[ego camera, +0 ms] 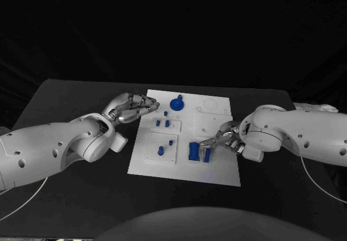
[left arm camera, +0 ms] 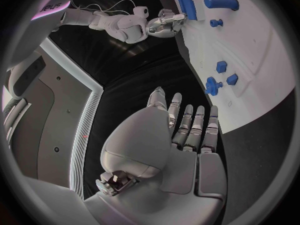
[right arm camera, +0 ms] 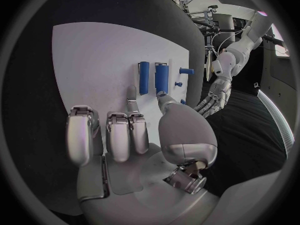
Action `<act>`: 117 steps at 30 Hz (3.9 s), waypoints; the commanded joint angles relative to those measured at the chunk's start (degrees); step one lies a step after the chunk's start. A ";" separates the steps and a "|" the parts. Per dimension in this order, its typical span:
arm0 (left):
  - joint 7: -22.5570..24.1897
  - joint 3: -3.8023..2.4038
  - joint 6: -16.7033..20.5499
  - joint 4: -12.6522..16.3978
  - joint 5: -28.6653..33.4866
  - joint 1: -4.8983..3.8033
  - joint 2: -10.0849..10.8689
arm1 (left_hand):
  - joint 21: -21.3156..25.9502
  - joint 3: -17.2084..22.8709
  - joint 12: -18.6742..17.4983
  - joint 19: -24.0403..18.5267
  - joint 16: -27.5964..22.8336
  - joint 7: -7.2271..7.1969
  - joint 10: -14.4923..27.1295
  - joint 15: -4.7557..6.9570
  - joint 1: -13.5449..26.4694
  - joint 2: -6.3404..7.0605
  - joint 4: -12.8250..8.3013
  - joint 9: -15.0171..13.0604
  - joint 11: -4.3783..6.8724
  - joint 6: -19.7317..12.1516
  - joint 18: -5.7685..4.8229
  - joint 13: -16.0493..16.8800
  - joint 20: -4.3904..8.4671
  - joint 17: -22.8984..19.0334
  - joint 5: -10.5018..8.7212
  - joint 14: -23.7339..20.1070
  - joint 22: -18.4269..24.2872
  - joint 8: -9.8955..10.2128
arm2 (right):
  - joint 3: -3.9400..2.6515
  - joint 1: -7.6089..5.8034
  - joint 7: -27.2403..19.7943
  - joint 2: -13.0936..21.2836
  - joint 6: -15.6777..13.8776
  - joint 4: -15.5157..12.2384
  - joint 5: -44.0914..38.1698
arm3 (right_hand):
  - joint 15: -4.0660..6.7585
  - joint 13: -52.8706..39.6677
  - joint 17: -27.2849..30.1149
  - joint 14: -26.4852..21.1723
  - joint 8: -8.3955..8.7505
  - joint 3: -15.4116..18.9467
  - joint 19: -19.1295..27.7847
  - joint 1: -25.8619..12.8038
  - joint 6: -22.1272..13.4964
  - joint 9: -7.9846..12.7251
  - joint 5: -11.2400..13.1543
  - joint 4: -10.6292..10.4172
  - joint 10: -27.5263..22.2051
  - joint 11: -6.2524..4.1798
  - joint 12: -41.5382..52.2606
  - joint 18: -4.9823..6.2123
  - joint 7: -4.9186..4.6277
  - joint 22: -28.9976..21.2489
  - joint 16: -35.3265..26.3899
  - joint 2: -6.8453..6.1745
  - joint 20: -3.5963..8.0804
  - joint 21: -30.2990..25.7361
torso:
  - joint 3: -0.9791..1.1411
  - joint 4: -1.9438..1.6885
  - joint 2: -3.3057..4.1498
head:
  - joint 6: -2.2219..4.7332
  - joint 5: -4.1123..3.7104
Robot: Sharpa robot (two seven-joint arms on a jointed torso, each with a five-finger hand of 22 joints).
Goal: Assemble the parts on the task board
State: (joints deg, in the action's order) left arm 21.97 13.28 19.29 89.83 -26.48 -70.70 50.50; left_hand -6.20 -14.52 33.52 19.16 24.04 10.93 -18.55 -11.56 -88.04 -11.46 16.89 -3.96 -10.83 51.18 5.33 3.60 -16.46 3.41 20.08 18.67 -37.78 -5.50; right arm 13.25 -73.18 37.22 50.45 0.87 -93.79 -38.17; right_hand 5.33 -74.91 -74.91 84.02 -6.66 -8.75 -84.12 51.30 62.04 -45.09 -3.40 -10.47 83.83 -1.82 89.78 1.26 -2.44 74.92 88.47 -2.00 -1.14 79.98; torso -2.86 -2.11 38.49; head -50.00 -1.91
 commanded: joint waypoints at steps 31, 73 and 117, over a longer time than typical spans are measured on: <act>-0.63 -0.04 -1.22 -0.18 -0.46 0.14 -0.15 | -0.16 -0.37 0.32 0.16 0.36 0.06 -0.41 0.05 -0.69 -0.14 -0.10 -0.04 0.03 0.33 1.10 0.02 -0.14 0.05 0.24 0.47 0.08 -0.27 | -0.01 -0.16 -1.28 1.43 -2.87 -1.08 3.19 | 0.66 -15.09 -12.19 5.34 -4.97 1.89 -1.90 1.20 1.68 -5.16 0.07 -0.88 6.17 -0.98 0.22 1.09 1.20 11.98 -0.26 1.24 0.60 -0.07 | -0.01 0.01 0.02 | 0.00 0.25; 4.16 -0.05 0.25 1.14 -0.51 0.16 1.64 | -1.56 -0.36 0.60 2.25 2.78 -0.29 -2.41 0.52 -2.09 -0.08 -0.14 -0.04 0.19 0.88 2.45 0.07 -0.22 0.27 1.06 3.07 -0.22 -0.78 | 0.19 14.84 -46.84 14.01 -41.84 -13.01 -49.07 | -0.32 -15.09 -15.09 5.98 -6.61 -9.23 -3.62 29.08 1.90 6.02 -6.71 6.43 6.17 0.34 0.22 -0.19 0.32 13.70 1.53 -4.05 -0.51 5.93 | 0.04 0.00 0.02 | 0.00 0.67; 2.82 -0.04 -0.82 1.12 -0.79 0.22 1.67 | -1.67 -0.25 0.60 2.38 2.83 -0.25 -2.71 0.41 -2.34 -0.23 -0.15 -0.05 0.06 1.04 2.57 0.05 -0.20 0.24 1.34 3.20 -0.22 -0.91 | 0.16 17.96 -41.03 9.27 -41.22 -7.81 -49.03 | -0.63 -15.09 -15.09 5.98 -9.16 -11.76 -3.07 30.51 -0.96 5.25 -12.62 2.93 6.17 0.50 0.22 0.03 -0.15 13.38 1.53 -5.11 -0.56 5.14 | -0.02 0.02 -0.02 | 0.00 1.18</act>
State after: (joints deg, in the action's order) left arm 24.59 13.28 19.19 90.79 -27.02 -70.48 52.23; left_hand -7.48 -14.67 33.86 21.20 26.50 10.72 -20.79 -11.15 -89.77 -11.68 16.73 -3.96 -10.83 51.79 7.15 3.59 -16.66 3.61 21.19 21.34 -37.91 -6.17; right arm 13.41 -55.28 -4.67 59.79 -40.11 -101.76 -87.22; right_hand 4.83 -74.90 -74.91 84.13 -15.51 -20.26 -83.92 81.40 61.50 -39.77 -15.86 -7.52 84.04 -1.64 89.78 1.26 -2.54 74.91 89.80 -7.49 -1.75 85.50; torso -2.88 -2.11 38.47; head -50.00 -0.78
